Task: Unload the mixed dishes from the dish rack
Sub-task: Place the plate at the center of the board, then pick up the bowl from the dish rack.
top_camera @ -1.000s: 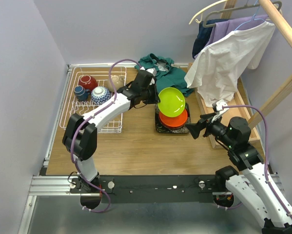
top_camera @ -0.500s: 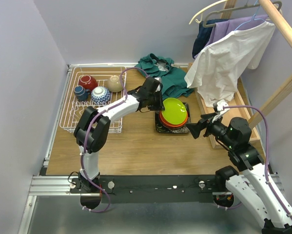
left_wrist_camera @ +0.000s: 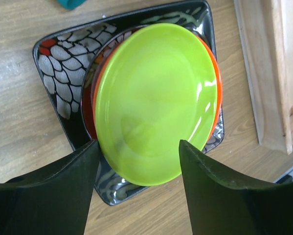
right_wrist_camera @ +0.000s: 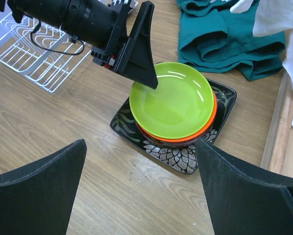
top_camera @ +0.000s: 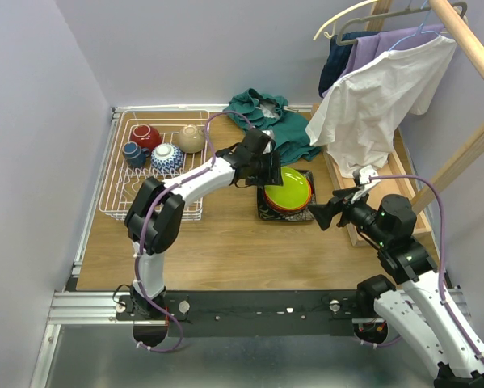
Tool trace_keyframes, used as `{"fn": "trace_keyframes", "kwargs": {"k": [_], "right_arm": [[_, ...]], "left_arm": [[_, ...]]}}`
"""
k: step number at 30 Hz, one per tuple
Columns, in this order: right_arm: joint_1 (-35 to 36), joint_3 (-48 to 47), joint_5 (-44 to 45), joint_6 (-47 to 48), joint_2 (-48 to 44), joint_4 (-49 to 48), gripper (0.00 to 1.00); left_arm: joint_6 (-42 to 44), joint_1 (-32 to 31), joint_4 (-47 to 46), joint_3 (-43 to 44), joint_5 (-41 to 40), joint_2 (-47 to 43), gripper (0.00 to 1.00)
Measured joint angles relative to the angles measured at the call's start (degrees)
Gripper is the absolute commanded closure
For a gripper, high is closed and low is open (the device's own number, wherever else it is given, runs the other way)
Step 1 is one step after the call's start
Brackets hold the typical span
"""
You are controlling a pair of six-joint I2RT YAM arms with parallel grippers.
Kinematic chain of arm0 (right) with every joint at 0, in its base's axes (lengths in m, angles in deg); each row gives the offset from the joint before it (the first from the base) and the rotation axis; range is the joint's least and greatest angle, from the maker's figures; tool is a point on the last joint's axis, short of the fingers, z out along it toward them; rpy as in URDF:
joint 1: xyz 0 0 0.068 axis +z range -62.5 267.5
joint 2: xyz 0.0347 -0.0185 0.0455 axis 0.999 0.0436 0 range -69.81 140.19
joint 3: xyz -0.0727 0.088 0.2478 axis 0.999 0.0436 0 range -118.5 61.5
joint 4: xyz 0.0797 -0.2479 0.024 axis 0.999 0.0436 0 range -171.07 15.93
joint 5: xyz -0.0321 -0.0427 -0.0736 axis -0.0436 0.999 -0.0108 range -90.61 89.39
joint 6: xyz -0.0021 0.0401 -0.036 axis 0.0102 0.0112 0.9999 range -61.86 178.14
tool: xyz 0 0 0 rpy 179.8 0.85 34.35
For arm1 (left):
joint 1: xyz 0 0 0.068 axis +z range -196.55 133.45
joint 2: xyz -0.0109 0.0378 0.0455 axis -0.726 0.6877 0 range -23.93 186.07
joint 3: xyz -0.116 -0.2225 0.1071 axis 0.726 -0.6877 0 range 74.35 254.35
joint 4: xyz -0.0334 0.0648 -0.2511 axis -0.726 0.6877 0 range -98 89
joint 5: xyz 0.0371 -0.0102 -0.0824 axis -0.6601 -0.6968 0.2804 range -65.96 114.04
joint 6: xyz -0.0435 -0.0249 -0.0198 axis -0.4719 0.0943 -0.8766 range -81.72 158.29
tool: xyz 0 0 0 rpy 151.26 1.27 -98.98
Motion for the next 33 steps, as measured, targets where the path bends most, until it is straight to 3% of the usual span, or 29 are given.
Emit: {"fn": "trace_keyframes", "kwargs": {"k": [5,7,11,21,33], "right_arm": [[0.0,0.1,0.0,0.0,0.3,0.0,0.00],[0.0,0.2,0.0,0.0,0.4,0.0,0.00],[0.0,0.2,0.0,0.0,0.4,0.0,0.00],[0.0,0.3,0.0,0.0,0.8,0.0,0.00],[0.0,0.4,0.0,-0.1,1.4,0.0,0.00]], "left_arm": [[2.3,-1.8,3.5,2.6,-1.8,0.0,0.23],[3.2,-2.5,4.5,3.8,-2.9,0.0,0.13],[4.7,-3.3,5.5,4.9,-5.2,0.0,0.03],[7.5,-3.5,9.9,5.3,-11.5,-1.9,0.01],[14.4,-0.4,12.7,2.2,-25.7,-16.6,0.01]]}}
